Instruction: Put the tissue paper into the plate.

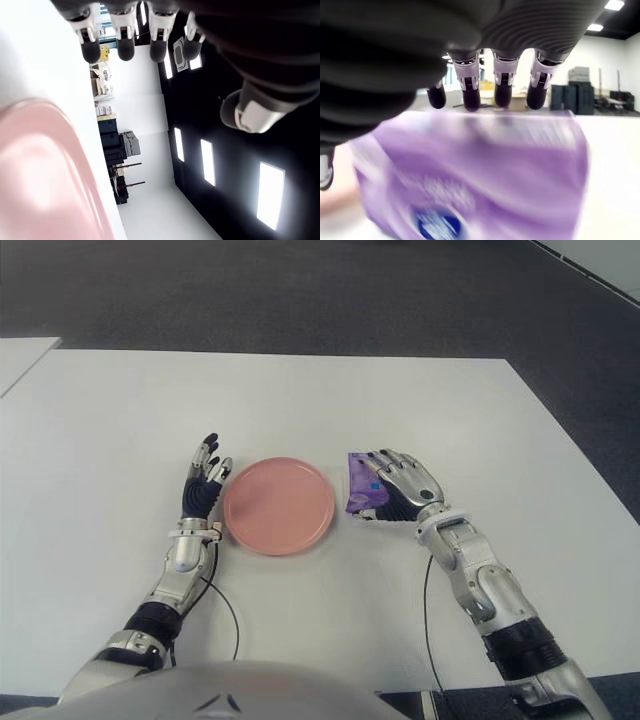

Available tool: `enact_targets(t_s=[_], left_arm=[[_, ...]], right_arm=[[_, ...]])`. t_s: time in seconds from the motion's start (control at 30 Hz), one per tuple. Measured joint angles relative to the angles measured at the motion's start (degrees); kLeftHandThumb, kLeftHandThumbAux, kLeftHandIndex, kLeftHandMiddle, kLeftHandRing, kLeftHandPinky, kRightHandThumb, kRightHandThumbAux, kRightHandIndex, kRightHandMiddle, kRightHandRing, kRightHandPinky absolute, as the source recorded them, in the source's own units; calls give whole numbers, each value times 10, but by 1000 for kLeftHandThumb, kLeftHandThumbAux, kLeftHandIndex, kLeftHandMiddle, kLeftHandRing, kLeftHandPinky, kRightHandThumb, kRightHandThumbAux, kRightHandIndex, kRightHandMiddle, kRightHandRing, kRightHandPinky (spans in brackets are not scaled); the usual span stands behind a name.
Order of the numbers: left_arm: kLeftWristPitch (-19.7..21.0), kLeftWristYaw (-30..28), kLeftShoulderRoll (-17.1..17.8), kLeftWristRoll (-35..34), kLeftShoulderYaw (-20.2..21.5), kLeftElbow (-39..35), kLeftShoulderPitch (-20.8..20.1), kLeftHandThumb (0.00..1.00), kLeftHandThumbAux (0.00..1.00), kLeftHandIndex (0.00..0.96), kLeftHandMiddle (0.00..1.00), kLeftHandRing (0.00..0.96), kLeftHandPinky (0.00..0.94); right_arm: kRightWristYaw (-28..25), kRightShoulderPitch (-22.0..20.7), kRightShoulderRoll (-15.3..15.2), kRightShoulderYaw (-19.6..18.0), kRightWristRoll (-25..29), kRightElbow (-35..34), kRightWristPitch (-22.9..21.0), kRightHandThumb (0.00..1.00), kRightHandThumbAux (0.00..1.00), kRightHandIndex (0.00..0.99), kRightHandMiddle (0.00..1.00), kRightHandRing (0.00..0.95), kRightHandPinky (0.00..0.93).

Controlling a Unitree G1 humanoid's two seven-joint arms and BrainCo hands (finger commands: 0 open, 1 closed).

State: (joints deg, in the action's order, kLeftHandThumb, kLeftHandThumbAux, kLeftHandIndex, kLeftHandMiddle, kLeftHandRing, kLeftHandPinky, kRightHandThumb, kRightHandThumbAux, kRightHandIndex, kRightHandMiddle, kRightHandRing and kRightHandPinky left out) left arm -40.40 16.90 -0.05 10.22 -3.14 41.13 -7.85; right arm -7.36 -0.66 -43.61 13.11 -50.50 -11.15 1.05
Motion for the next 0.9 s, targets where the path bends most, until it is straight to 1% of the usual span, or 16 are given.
enact_targets(t_s=[0.1,0.2,0.27,0.37,0.5,0.67,0.77,0.9], left_arm=[[-2,1,0,0,-1,1,-1,14,471,0,0,0,0],[-2,3,0,1,-1,2,-1,15,470,0,0,0,0],[-2,4,0,2,-1,2,-1,17,469,0,0,0,0],[-2,8,0,4,-1,3,-2,20,466,0,0,0,0],[-3,12,0,6,-1,6,-4,23,466,0,0,0,0],[-6,14,1,6,-1,17,-10,22,481,0,0,0,0],[-7,16,1,6,-1,23,-15,18,494,0,0,0,0],[-9,18,0,6,-1,28,-19,14,502,0,0,0,0]], right_arm=[[-6,0,2,-8,-5,-10,-6,310,430,0,1,0,0],[6,1,7,-12,-21,-13,-8,297,441,0,0,0,0],[30,3,11,-13,-39,-13,-8,267,448,0,0,0,0],[81,4,17,-16,-69,-16,-8,215,450,0,0,0,0],[122,-2,21,-28,-91,-28,-5,187,457,0,0,0,0],[122,-34,29,-48,-95,-43,-10,208,479,0,0,0,0],[111,-47,36,-59,-94,-66,-18,250,452,0,0,0,0],[83,-51,52,-72,-74,-93,-25,297,422,0,0,0,0]])
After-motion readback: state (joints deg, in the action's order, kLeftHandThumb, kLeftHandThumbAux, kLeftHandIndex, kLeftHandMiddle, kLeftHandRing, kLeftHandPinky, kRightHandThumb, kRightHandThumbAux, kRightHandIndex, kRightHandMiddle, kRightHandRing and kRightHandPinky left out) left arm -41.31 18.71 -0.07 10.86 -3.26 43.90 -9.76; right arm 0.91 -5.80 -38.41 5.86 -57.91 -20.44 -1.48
